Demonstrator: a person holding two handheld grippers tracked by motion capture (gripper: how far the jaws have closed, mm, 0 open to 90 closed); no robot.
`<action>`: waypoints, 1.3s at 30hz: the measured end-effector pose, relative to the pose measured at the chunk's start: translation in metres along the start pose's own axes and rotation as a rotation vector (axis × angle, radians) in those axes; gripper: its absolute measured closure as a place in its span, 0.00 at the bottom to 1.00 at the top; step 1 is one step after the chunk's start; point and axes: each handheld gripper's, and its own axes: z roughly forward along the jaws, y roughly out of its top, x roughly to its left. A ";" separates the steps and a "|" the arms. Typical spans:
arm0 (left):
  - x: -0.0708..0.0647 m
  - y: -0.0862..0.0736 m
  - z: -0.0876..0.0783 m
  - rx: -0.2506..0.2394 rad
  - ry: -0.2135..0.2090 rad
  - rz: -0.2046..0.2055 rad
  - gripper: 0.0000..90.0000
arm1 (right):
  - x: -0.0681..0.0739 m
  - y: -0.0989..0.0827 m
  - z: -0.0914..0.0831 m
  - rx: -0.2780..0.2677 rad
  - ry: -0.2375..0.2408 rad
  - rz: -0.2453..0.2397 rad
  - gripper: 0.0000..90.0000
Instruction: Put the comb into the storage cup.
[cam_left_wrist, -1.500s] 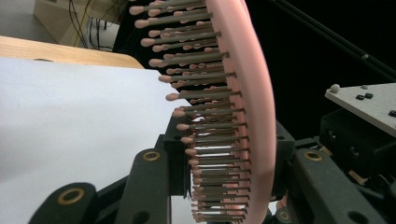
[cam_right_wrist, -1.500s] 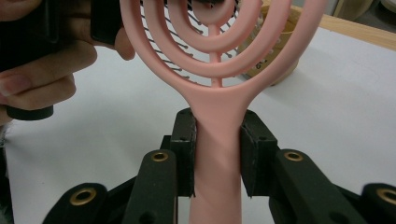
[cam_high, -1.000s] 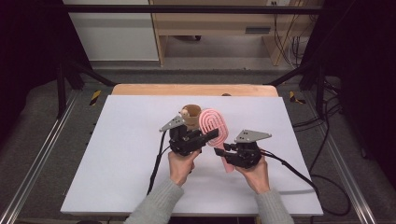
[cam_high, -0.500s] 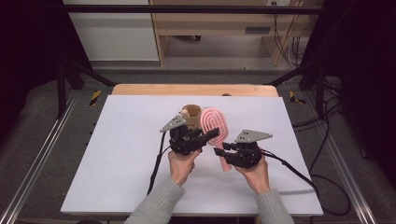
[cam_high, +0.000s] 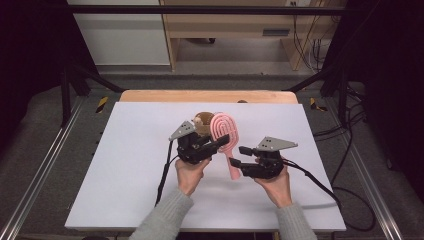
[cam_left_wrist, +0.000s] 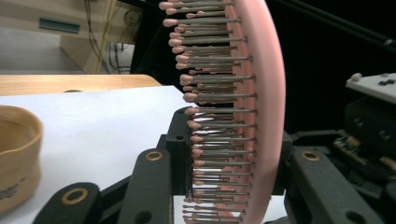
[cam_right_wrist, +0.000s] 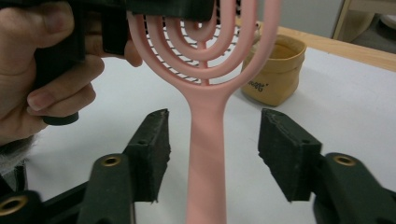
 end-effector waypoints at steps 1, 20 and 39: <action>0.000 0.000 -0.001 -0.001 0.002 0.001 0.70 | -0.001 0.000 -0.001 -0.005 -0.008 -0.006 0.43; 0.013 0.012 -0.021 -0.009 0.045 0.040 0.70 | -0.020 -0.007 -0.010 -0.016 -0.079 0.016 0.11; 0.026 0.026 -0.043 -0.024 0.077 0.046 0.70 | -0.037 -0.021 -0.014 0.006 -0.106 0.031 0.01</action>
